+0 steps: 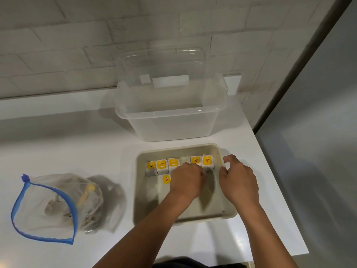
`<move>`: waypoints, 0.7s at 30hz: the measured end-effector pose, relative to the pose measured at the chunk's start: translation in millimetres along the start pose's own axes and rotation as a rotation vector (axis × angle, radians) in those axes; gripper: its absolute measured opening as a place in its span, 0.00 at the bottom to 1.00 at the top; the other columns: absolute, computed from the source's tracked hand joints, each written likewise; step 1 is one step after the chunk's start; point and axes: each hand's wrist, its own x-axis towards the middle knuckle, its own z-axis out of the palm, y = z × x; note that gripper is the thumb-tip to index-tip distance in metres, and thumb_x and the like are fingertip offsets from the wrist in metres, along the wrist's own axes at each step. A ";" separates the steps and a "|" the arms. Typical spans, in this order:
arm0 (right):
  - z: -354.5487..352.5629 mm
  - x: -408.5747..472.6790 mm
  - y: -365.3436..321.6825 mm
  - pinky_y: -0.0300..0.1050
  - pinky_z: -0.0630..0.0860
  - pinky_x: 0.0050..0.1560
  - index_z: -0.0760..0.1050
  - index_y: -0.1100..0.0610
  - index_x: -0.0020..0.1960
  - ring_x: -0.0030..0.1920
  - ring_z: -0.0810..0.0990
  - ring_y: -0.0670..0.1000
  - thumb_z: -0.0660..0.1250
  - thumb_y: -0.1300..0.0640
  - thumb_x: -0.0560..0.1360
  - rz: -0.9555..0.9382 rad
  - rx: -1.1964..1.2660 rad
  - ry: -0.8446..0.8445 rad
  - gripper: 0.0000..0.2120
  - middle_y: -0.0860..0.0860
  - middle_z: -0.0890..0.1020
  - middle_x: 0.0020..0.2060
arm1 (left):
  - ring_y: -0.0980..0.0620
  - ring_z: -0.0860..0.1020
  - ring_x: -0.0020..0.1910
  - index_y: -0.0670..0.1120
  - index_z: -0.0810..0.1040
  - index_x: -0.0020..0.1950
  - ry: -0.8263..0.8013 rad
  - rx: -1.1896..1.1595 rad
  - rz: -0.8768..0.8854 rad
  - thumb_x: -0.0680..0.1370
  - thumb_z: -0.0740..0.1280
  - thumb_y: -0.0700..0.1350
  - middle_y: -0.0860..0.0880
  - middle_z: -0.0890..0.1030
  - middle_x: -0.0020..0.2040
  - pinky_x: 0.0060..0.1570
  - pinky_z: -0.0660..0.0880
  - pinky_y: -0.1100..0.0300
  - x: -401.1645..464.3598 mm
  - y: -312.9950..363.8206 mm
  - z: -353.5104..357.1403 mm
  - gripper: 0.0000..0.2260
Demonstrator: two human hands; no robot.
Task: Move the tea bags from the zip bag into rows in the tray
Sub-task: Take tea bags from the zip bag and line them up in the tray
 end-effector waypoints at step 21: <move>-3.9 -0.4 -3.3 0.45 0.71 0.42 0.71 0.48 0.64 0.47 0.77 0.55 0.60 0.53 0.81 0.010 -0.035 -0.026 0.11 0.51 0.82 0.51 | 0.43 0.80 0.58 0.56 0.64 0.76 -0.262 0.057 0.071 0.81 0.63 0.45 0.45 0.80 0.60 0.46 0.73 0.55 -10.7 24.2 -6.3 0.23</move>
